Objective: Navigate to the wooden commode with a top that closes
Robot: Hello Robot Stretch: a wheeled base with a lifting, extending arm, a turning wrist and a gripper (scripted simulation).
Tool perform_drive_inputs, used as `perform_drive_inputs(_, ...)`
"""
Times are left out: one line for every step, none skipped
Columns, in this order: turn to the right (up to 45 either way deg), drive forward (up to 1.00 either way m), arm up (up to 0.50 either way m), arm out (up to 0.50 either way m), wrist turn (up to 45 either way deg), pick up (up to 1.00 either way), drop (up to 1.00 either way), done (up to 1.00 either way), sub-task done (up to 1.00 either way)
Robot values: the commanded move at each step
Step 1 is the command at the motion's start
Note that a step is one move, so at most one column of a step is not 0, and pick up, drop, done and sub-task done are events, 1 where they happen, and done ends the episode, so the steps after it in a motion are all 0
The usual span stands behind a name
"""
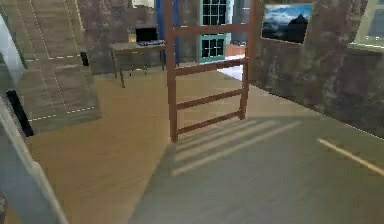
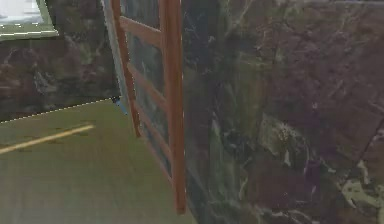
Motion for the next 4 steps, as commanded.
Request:
perform_drive_inputs(-15.0, 0.0, 0.0, 0.0, 0.0, 0.0, 0.0, 0.0, 0.0)
perform_drive_inputs(0.0, 0.8, 0.0, 0.0, 0.0, 0.0, 0.0, 0.0, 0.0)
perform_drive_inputs(-6.0, 0.0, 0.0, 0.0, 0.0, 0.0, 0.0, 0.0, 0.0)
perform_drive_inputs(0.0, 1.0, 0.0, 0.0, 0.0, 0.0, 0.0, 0.0, 0.0)
